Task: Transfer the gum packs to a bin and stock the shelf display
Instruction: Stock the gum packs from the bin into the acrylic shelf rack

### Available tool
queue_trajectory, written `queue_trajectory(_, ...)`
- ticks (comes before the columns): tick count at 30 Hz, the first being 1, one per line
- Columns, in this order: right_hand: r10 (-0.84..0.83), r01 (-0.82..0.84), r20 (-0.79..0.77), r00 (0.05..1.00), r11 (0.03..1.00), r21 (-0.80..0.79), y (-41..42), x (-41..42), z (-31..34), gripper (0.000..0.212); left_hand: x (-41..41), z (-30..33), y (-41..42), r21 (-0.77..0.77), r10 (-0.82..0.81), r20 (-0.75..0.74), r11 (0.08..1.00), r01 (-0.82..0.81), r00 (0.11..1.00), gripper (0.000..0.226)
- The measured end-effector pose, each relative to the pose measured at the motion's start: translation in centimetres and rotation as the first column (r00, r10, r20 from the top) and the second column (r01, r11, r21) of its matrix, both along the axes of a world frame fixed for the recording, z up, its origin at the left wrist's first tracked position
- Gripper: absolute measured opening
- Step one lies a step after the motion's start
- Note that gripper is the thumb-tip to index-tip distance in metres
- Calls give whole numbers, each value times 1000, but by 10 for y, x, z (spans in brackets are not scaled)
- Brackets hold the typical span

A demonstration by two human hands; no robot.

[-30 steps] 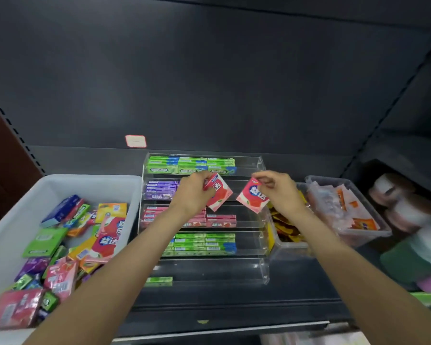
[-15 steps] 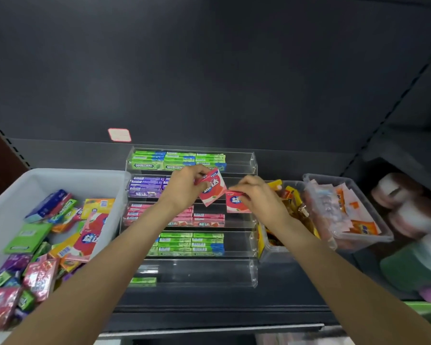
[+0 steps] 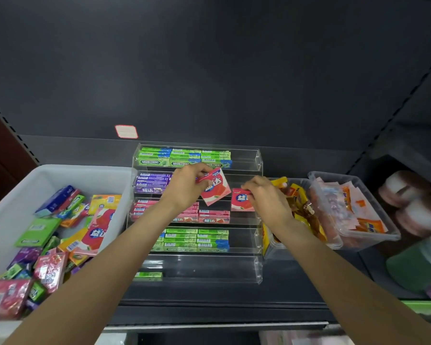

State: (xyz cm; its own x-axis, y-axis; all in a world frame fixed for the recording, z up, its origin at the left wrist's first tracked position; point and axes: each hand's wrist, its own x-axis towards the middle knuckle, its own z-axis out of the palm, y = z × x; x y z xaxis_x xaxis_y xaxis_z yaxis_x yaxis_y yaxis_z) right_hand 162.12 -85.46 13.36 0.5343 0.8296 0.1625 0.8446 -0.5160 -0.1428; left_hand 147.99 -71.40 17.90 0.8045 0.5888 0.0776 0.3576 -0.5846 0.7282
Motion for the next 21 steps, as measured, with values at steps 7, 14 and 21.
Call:
queue_trajectory(7, -3, 8, -67, 998, 996, 88, -8, 2, 4, 42, 3, 1, -9, 19, -85, 27, 996, 84, 996, 26)
queue_trajectory(14, -108, 198, -276, 955, 925, 325, -37, 7, 7, 42, 21, -11, -26, 109, -204, 18, 973, 201, 979, 25)
queue_trajectory(21, -42, 138, -361, 932, 960, 244, -36, 8, 3, 50, 45, -29, -39, 158, -165, -17, 973, 166, 986, 29)
